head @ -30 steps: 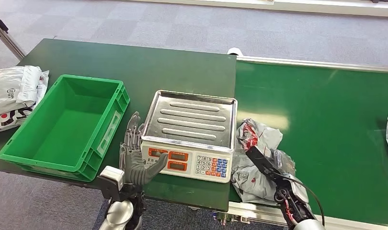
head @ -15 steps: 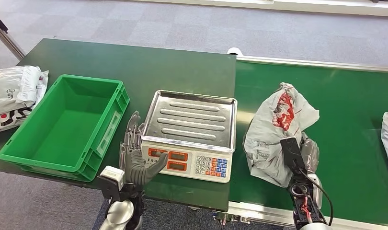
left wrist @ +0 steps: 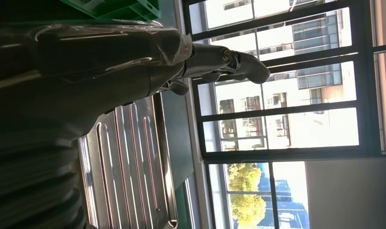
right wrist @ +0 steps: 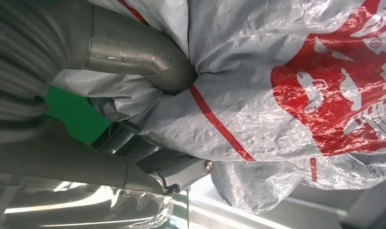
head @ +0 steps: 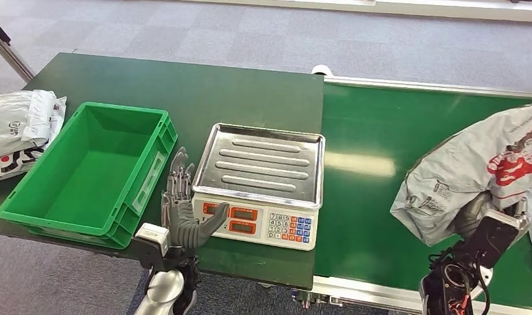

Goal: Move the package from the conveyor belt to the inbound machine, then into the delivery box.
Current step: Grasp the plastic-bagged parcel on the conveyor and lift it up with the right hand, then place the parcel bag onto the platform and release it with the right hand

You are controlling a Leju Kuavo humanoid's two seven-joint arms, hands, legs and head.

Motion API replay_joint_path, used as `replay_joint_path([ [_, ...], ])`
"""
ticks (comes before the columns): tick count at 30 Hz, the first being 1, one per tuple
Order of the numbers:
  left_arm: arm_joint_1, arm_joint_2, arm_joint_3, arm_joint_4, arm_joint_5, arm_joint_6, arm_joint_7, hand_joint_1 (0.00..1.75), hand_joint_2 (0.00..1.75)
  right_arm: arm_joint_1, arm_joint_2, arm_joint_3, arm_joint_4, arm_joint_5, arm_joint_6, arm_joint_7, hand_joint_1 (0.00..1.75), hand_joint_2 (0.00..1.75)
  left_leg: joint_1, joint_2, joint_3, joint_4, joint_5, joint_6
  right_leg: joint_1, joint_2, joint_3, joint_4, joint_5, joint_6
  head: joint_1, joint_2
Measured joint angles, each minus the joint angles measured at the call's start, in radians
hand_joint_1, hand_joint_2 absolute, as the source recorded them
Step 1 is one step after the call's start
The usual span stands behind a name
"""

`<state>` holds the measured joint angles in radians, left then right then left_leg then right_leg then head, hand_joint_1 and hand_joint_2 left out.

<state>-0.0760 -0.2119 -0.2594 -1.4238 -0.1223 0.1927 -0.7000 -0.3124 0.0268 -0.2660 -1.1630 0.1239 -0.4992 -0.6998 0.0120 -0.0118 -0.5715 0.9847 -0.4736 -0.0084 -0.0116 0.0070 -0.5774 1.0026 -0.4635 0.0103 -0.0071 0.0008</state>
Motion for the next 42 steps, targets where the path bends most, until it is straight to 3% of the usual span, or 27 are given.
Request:
replay_joint_path([
  [4,-0.005,0.0,0.0,-0.006,0.016,0.027,0.0,0.0,1.75,0.052,-0.001,0.045,-0.134,0.015,-0.079,-0.001,1.75,1.75,0.0,0.001,0.0,0.0,0.0,0.0,0.0,0.001,0.0,0.0,0.0,0.0,0.0,0.0],
  [10,-0.018,0.0,-0.001,-0.018,0.041,0.023,0.0,0.0,1.75,0.04,-0.004,0.13,-0.18,0.089,-0.076,-0.001,1.75,1.75,0.0,0.002,-0.001,0.0,0.0,0.0,0.0,0.002,0.0,0.0,0.0,0.0,0.0,0.0],
  [15,-0.032,0.0,-0.015,-0.017,0.051,0.006,0.0,0.0,1.75,-0.097,-0.002,0.204,-0.066,0.244,-0.076,0.004,1.75,1.75,0.0,0.002,0.0,0.0,0.001,0.0,0.0,0.003,0.001,0.001,0.001,0.0,0.0,0.0],
  [20,-0.047,0.0,-0.025,-0.017,0.062,-0.011,0.0,0.0,1.75,-0.261,0.017,0.287,0.128,0.445,-0.064,0.072,1.75,1.75,0.0,0.002,0.001,0.0,0.001,0.0,0.0,0.002,0.0,0.001,0.001,-0.001,0.0,0.0],
  [23,-0.052,0.0,-0.027,-0.017,0.064,-0.015,0.0,0.0,1.75,-0.324,0.031,0.331,0.221,0.501,-0.049,0.099,1.75,1.75,0.0,0.001,-0.001,0.0,0.001,0.0,0.0,0.001,0.0,0.001,0.001,-0.001,0.0,0.0],
  [30,-0.061,0.003,-0.028,-0.017,0.072,-0.027,0.0,0.0,1.75,-0.477,0.103,0.458,0.506,0.658,0.065,0.208,1.75,1.75,0.0,0.002,-0.001,0.0,0.001,0.0,0.0,0.002,-0.001,0.001,0.001,-0.001,0.0,0.0],
  [34,-0.063,0.007,-0.035,-0.016,0.071,-0.048,0.0,0.0,1.75,-0.545,0.144,0.505,0.635,0.668,0.23,0.302,1.75,1.75,0.001,0.001,-0.001,0.0,0.001,0.0,0.001,0.002,-0.001,0.001,0.001,-0.001,0.0,0.0],
  [38,-0.077,0.006,-0.052,-0.007,0.064,-0.07,0.0,0.0,1.75,-0.572,0.173,0.522,0.725,0.647,0.411,0.424,1.75,1.75,0.0,0.001,-0.001,0.0,0.001,0.0,0.001,0.001,-0.001,0.001,0.001,-0.001,0.0,0.0],
  [42,-0.093,0.004,-0.064,0.007,0.061,-0.069,0.0,0.0,1.75,-0.57,0.193,0.528,0.788,0.641,0.463,0.501,1.75,1.75,0.0,0.001,-0.001,0.0,0.001,0.0,0.001,0.001,-0.002,0.001,0.001,-0.001,0.0,0.0],
])
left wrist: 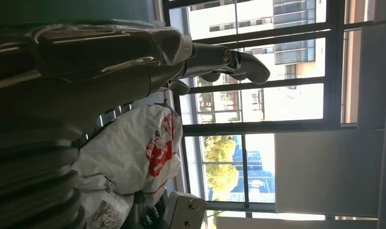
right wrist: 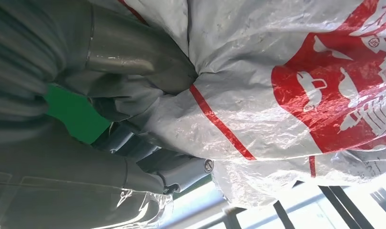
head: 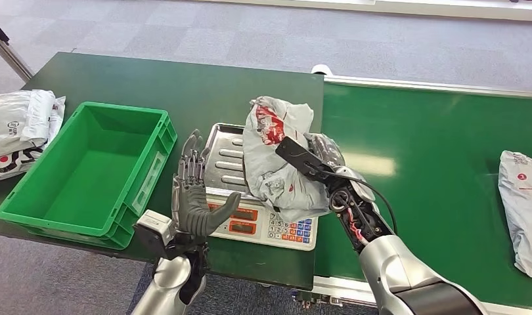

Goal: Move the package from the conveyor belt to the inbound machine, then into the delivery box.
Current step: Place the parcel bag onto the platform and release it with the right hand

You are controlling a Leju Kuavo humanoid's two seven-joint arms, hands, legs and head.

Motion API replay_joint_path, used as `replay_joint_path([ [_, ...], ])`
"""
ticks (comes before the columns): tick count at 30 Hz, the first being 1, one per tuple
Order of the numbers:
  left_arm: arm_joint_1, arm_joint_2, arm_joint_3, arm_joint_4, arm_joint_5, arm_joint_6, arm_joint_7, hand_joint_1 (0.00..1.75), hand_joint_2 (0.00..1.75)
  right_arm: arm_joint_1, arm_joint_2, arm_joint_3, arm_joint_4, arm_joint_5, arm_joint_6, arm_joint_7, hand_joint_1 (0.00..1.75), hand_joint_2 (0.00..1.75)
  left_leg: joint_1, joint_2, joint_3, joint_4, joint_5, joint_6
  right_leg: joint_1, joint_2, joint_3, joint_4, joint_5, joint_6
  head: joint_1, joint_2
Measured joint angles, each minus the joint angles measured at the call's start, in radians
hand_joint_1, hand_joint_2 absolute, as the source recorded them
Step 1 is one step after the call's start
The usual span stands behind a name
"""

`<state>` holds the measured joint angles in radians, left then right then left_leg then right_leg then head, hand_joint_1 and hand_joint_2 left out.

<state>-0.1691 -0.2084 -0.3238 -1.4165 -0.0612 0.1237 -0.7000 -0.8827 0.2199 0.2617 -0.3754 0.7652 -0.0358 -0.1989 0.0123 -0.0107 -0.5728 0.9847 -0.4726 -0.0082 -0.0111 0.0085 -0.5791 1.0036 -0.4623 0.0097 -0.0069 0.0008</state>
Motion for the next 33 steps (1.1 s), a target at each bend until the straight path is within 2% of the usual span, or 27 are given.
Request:
replay_joint_path([
  [7,-0.016,-0.006,-0.01,0.03,0.0,-0.005,0.0,0.0,1.75,0.0,0.018,0.001,0.051,-0.009,0.003,0.104,1.75,1.75,0.0,0.0,0.0,0.0,0.0,0.0,0.0,0.0,-0.001,0.0,0.0,0.0,0.0,0.0],
  [9,-0.023,-0.009,-0.011,0.04,0.0,-0.013,0.0,0.0,1.75,0.0,0.02,0.0,0.056,-0.02,-0.017,0.118,0.87,1.75,0.0,0.0,0.0,0.0,0.0,0.0,0.0,0.0,0.0,0.0,0.0,0.0,0.0,0.0],
  [11,-0.029,-0.014,-0.012,0.049,0.001,-0.018,0.0,0.0,1.75,0.001,0.021,-0.007,0.058,-0.049,-0.042,0.092,0.0,1.75,0.0,0.0,0.0,0.0,0.0,0.0,0.0,0.0,0.0,0.0,0.0,0.0,0.0,0.0],
  [16,-0.043,-0.023,-0.013,0.073,0.002,-0.024,0.0,0.0,1.75,0.002,0.021,-0.067,0.057,-0.166,-0.077,-0.121,0.0,1.75,0.0,0.0,0.0,0.0,0.0,0.0,0.0,0.0,0.0,0.0,0.0,0.0,0.0,0.0],
  [19,-0.05,-0.026,-0.013,0.085,0.003,-0.024,0.0,0.0,1.75,0.005,0.024,-0.101,0.055,-0.2,-0.1,-0.205,0.0,1.75,0.0,0.0,0.0,0.0,0.0,0.0,0.0,0.0,0.0,0.0,0.0,0.0,0.0,0.0],
  [27,-0.061,-0.03,-0.013,0.107,0.012,-0.012,0.0,0.0,1.75,0.029,0.046,-0.158,0.02,-0.253,-0.151,-0.389,0.0,1.75,0.0,0.0,0.0,0.0,0.0,0.0,0.0,0.0,-0.001,0.0,0.0,0.0,0.0,0.0],
  [33,-0.061,-0.032,-0.011,0.111,0.011,0.006,0.0,0.0,1.75,0.078,0.06,-0.175,-0.031,-0.283,-0.163,-0.456,0.0,1.75,0.0,0.0,0.0,0.0,0.0,0.0,0.0,0.0,0.0,0.0,0.0,0.0,0.0,0.0],
])
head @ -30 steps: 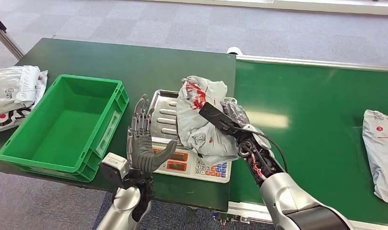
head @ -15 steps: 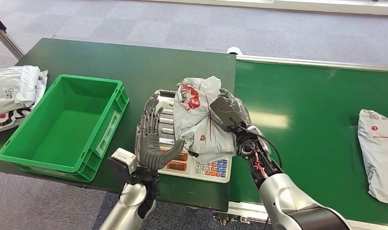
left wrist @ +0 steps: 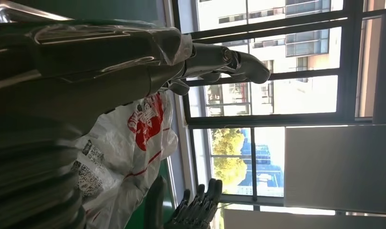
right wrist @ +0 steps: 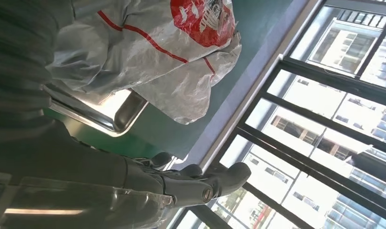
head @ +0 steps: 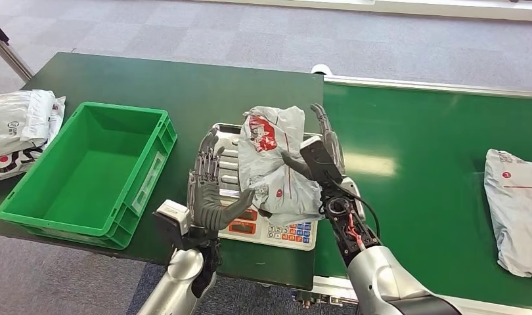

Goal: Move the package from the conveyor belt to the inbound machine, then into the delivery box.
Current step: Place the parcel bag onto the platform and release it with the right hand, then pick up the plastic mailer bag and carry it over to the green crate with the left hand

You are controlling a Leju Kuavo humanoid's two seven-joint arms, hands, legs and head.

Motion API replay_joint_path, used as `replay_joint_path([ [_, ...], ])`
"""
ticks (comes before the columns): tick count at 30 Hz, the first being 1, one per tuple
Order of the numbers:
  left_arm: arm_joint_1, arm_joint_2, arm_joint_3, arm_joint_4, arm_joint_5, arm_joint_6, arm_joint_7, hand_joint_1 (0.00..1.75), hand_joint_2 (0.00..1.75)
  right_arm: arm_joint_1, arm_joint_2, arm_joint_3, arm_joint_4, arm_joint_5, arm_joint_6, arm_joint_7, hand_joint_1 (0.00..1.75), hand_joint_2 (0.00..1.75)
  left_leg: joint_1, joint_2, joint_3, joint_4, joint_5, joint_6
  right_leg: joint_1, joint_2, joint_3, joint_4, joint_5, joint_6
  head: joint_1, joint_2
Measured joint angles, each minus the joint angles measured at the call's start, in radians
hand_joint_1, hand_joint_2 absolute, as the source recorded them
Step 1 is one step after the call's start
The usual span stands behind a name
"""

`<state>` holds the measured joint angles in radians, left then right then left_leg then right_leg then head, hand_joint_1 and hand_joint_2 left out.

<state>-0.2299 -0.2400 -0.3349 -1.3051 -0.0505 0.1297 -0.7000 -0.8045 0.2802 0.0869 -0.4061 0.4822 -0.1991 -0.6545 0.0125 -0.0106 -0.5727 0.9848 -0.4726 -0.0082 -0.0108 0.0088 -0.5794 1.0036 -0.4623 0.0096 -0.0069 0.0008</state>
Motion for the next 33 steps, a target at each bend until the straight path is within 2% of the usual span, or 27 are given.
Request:
replay_joint_path([
  [4,0.001,0.001,0.001,0.0,-0.002,0.019,0.0,0.0,1.75,0.08,0.0,-0.003,-0.082,-0.058,-0.015,-0.037,0.0,1.75,0.0,0.0,0.0,0.0,0.0,0.0,0.0,0.0,0.0,0.0,0.0,0.0,0.0,0.0],
  [11,0.007,0.006,0.006,0.007,0.002,-0.004,0.0,0.0,1.75,0.315,-0.004,-0.004,-0.395,-0.263,-0.073,-0.046,0.0,1.75,0.0,0.0,0.0,0.0,-0.001,0.0,0.0,0.0,-0.001,0.0,-0.001,0.0,0.0,0.0],
  [13,0.005,0.006,0.01,0.018,0.013,-0.041,0.0,0.0,1.75,0.381,-0.008,-0.007,-0.479,-0.296,-0.086,-0.046,0.0,1.75,0.0,0.0,-0.001,0.0,-0.001,0.0,0.0,0.0,-0.001,0.0,-0.001,0.0,0.0,0.0],
  [17,-0.01,0.0,0.034,0.064,0.056,-0.179,0.0,0.0,1.75,0.476,-0.012,-0.024,-0.606,-0.323,-0.089,-0.046,0.0,1.75,0.0,0.0,0.0,0.0,-0.001,0.0,0.0,0.0,-0.001,0.0,-0.001,0.0,0.0,0.0],
  [20,-0.054,-0.008,0.065,0.125,0.029,-0.23,0.0,0.0,1.75,0.524,-0.013,-0.042,-0.671,-0.322,-0.087,-0.046,0.0,1.75,0.0,0.0,0.0,0.0,-0.001,0.0,0.0,0.0,0.0,0.0,-0.001,0.0,0.0,0.0],
  [28,-0.209,-0.009,0.102,0.299,-0.119,-0.129,0.0,0.0,1.75,0.607,-0.009,-0.083,-0.755,-0.354,-0.037,-0.046,0.0,1.75,0.0,0.0,0.0,0.0,0.0,-0.001,0.0,0.0,0.0,0.0,0.0,0.0,0.0,0.0],
  [33,-0.258,-0.009,0.104,0.364,-0.127,-0.121,0.0,0.0,1.75,0.624,-0.009,-0.096,-0.77,-0.357,-0.033,-0.046,0.0,1.75,0.0,0.0,0.0,0.0,-0.001,-0.001,0.0,0.0,0.0,0.0,0.0,0.0,0.0,0.0],
])
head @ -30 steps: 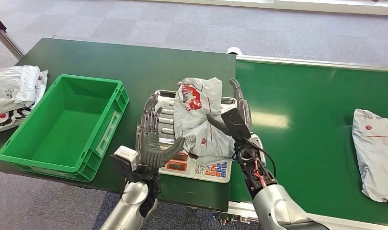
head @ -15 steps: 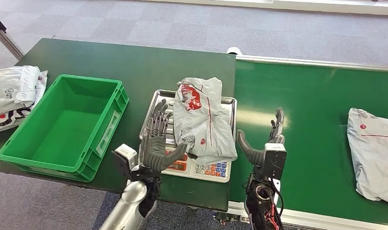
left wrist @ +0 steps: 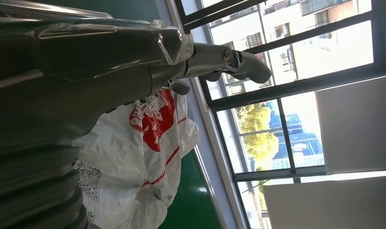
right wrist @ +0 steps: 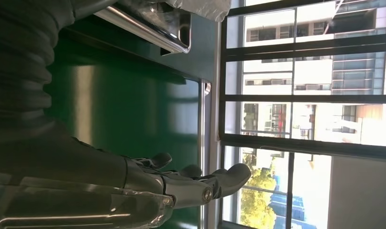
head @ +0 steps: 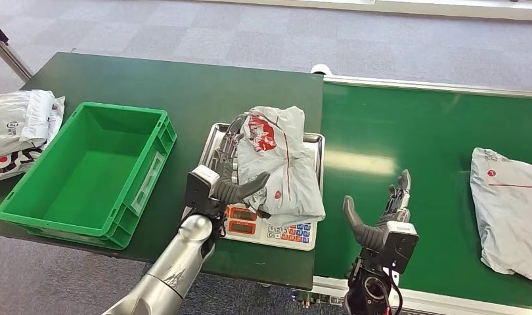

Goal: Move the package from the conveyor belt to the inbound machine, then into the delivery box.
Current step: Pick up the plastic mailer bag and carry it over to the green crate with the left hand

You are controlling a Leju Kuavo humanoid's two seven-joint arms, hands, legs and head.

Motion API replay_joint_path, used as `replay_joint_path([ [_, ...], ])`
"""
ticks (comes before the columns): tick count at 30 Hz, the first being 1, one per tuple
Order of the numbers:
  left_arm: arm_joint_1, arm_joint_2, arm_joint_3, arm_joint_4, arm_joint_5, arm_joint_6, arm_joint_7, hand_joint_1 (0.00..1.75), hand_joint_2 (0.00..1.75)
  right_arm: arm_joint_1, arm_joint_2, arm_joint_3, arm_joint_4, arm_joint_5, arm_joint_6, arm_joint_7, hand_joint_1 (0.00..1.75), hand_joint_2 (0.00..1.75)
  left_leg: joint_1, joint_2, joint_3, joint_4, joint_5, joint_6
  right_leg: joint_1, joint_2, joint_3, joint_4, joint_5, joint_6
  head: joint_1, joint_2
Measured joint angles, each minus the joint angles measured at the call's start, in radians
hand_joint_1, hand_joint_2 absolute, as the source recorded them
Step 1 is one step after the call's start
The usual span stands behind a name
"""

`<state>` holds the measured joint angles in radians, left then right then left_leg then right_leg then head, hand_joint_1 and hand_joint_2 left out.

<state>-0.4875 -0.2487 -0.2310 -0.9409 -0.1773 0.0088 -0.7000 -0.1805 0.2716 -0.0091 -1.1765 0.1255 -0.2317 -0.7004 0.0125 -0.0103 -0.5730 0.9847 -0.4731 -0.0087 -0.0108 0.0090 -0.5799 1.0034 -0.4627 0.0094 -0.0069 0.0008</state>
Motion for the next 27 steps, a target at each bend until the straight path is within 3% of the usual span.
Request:
replay_joint_path([
  [8,-0.064,-0.001,0.001,0.097,-0.047,0.002,0.011,0.0,1.75,0.006,0.002,-0.014,-0.006,-0.01,0.025,0.0,0.0,1.75,0.0,0.0,0.0,0.0,0.0,0.0,0.0,0.0,0.0,0.0,0.0,0.0,0.0,0.0],
  [16,-0.252,-0.01,-0.042,0.394,-0.269,-0.011,0.264,0.0,1.75,0.006,0.008,-0.024,-0.006,-0.015,0.087,0.0,0.0,1.75,0.0,0.0,0.0,0.0,0.001,0.0,0.0,0.0,0.0,0.0,0.001,0.0,0.0,0.0],
  [25,-0.317,-0.013,-0.123,0.518,-0.417,-0.067,0.399,0.0,1.75,0.013,0.008,-0.036,-0.006,-0.008,0.114,0.0,0.0,1.75,0.0,0.0,0.0,0.0,0.0,0.0,0.0,0.0,0.001,0.0,0.0,0.0,0.0,0.0],
  [26,-0.321,-0.013,-0.131,0.525,-0.429,-0.073,0.407,0.17,1.75,0.014,0.008,-0.037,-0.006,-0.008,0.114,0.0,0.0,1.75,0.0,0.0,0.0,0.0,0.0,0.0,0.0,0.0,0.001,0.0,0.0,0.0,0.0,0.0],
  [27,-0.325,-0.013,-0.139,0.531,-0.441,-0.08,0.414,0.59,1.75,0.014,0.008,-0.038,-0.006,-0.008,0.115,0.0,0.0,1.75,0.0,0.0,0.001,0.0,0.0,0.0,0.0,0.0,0.002,0.0,0.0,0.0,0.0,0.0],
])
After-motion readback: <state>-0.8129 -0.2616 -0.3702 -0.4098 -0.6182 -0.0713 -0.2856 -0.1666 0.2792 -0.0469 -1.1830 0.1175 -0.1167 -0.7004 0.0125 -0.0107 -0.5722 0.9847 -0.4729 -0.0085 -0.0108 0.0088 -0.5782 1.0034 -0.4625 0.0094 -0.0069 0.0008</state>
